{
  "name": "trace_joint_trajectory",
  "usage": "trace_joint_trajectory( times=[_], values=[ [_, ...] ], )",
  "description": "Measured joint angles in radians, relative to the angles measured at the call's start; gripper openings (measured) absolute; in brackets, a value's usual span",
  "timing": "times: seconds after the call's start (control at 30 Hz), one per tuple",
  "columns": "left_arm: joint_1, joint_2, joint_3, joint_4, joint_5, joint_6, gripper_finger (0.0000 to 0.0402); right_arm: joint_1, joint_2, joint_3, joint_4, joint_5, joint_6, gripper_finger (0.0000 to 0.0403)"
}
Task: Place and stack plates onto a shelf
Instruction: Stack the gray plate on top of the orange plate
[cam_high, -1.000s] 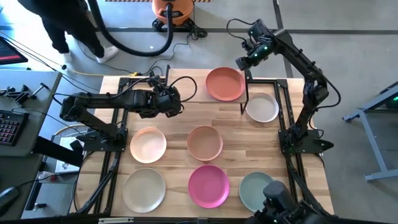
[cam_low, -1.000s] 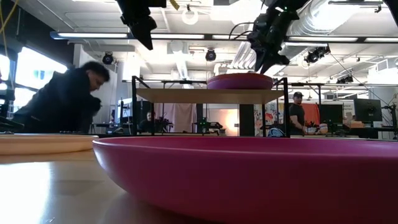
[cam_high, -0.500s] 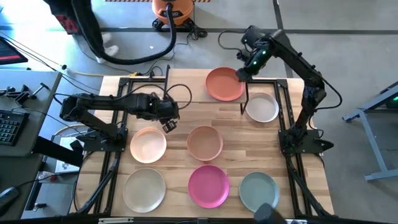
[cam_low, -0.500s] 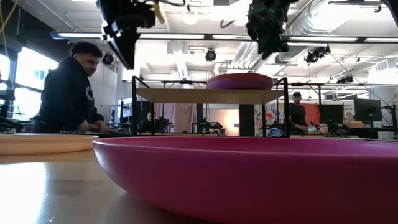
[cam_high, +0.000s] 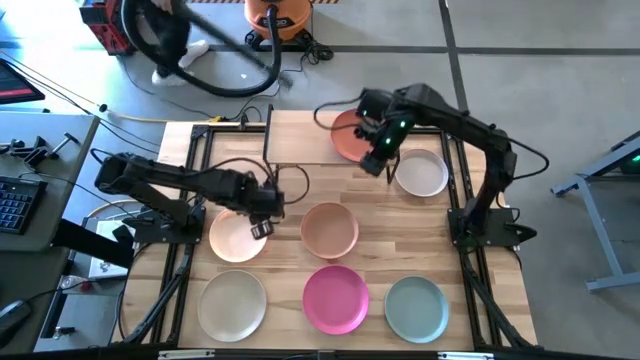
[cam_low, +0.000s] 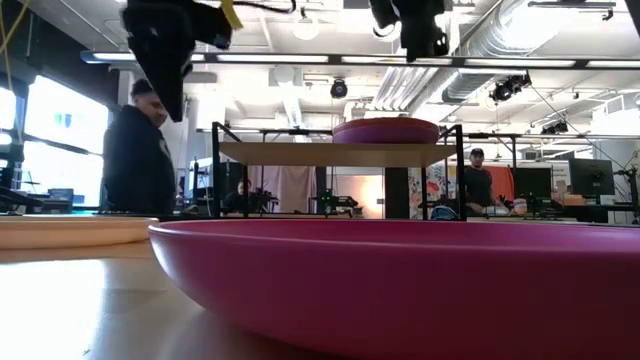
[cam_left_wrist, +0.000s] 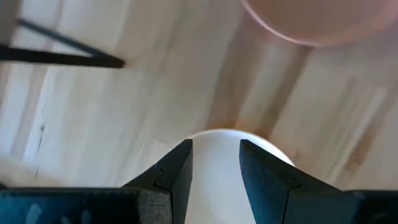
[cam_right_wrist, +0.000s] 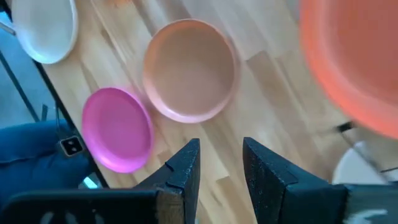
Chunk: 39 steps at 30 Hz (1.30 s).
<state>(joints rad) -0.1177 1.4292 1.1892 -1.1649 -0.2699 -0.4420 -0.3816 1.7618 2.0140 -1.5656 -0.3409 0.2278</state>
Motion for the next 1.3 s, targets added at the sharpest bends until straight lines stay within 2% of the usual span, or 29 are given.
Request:
trace_joint_trajectory(
  times=[0.17, 0.37, 0.73, 0.97, 1.3],
  values=[
    [-0.098, 0.0, 0.0, 0.002, 0.058, 0.059, 0.0122, 0.109, 0.0, 0.0, 0.063, 0.005, 0.138, 0.0099],
    [-0.237, 0.0, 0.0, 0.008, 0.059, 0.105, 0.0122, 0.229, 0.0, 0.0, 0.12, 0.014, 0.292, 0.0099],
    [-0.455, -0.001, -0.007, 0.066, 0.057, 0.035, 0.0122, 0.454, 0.0, 0.0, 0.138, 0.157, 0.532, 0.0099],
    [-0.523, -0.001, -0.124, 0.235, 0.062, 0.025, 0.0122, 0.56, 0.0, 0.0, 0.195, 0.213, 0.633, 0.0099],
    [-0.552, 0.0, -0.258, 0.346, 0.112, 0.025, 0.0122, 0.625, 0.0, 0.0, 0.248, 0.282, 0.708, 0.0099]
  ],
)
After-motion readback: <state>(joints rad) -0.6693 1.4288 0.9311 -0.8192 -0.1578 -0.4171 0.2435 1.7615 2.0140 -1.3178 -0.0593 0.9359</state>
